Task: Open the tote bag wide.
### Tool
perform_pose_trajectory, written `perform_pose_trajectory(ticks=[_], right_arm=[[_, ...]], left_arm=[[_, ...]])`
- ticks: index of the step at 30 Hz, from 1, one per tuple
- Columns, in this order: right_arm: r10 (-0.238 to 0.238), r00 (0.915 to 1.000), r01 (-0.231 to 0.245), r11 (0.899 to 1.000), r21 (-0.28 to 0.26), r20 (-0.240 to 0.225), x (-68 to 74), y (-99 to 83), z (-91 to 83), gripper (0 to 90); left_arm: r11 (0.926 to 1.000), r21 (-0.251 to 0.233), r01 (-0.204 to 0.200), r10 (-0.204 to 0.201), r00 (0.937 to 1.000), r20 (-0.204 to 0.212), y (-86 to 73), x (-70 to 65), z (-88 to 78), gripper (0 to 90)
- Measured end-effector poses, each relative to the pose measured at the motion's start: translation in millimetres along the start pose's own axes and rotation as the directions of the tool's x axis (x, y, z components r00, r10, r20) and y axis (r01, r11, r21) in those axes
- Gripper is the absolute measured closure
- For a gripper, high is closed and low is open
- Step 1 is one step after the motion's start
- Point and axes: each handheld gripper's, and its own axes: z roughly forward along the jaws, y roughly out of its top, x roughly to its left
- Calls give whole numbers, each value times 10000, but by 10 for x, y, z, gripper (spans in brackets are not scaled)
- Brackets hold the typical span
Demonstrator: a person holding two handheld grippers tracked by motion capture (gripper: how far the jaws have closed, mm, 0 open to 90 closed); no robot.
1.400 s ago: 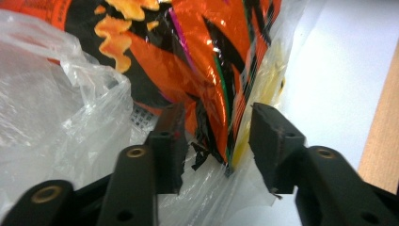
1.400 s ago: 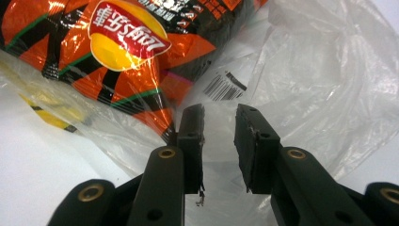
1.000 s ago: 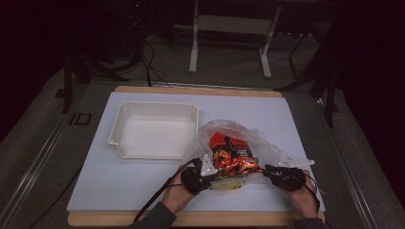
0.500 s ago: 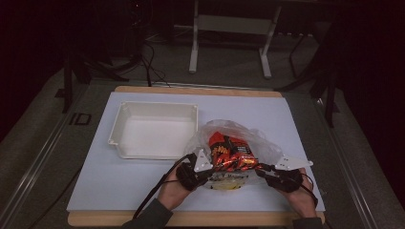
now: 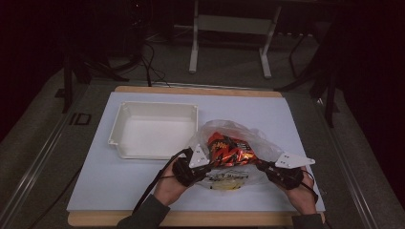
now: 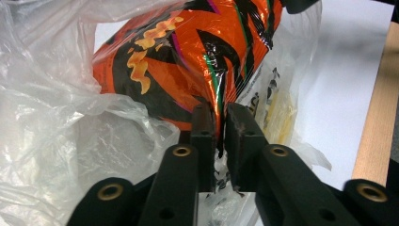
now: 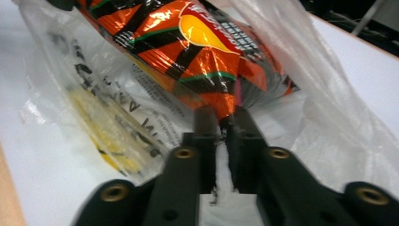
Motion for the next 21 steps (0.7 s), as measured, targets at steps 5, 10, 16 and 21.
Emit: perform_pose_trajectory(ticks=[5, 10, 16, 21], right_arm=[[45, 9999, -43, 9998, -207, 114, -16, 67, -9, 881], [65, 9999, -59, 9991, -427, 132, -30, 134, -60, 885], [43, 9999, -37, 9984, -570, 102, -59, 170, -113, 887], [9, 10000, -7, 9984, -560, 38, -60, 176, -120, 888]], left_arm=[[9983, 75, -583, 586, 9972, -453, -32, -17, 43, 544], [9982, -235, -545, 523, 9951, -840, 3, 23, 133, 376], [9972, -446, -594, 558, 9955, -769, 120, 76, 245, 352], [9952, -595, -770, 731, 9952, -651, 182, 101, 295, 521]])
